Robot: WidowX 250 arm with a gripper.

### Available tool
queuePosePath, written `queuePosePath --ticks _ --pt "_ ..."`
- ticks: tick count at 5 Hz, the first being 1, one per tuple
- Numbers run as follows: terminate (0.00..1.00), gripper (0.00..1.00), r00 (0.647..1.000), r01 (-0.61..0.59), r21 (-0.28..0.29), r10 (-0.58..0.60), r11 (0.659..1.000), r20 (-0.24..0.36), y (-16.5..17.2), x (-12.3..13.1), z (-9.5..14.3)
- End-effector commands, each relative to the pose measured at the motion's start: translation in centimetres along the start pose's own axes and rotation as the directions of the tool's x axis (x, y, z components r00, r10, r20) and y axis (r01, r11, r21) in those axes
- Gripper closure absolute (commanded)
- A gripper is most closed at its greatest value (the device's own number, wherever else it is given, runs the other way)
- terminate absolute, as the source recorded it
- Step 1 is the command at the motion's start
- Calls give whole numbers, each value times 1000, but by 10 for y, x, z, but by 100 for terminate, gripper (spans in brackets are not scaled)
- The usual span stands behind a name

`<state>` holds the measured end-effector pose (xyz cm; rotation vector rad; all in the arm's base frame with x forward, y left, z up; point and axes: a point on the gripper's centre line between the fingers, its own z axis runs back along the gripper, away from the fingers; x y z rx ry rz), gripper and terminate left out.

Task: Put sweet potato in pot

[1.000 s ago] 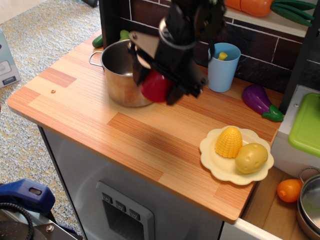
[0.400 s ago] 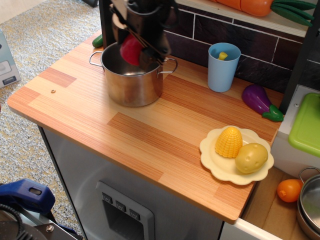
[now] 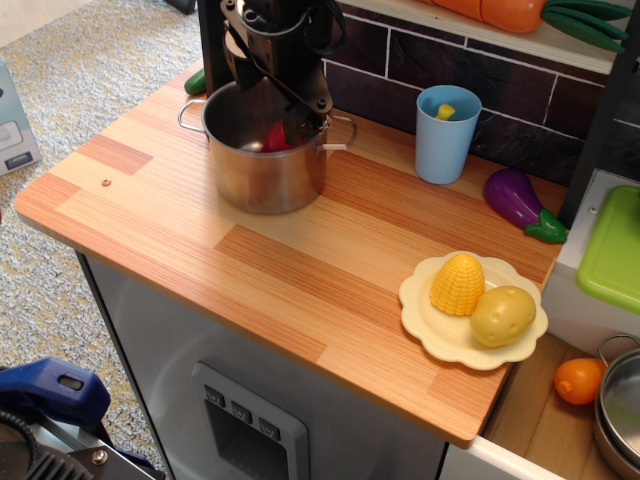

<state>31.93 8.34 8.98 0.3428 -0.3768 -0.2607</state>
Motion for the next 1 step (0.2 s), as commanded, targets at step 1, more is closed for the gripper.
queuePosePath --ticks 1 --pt "100 0 999 -10 21 9 1000 36 10 8 7"
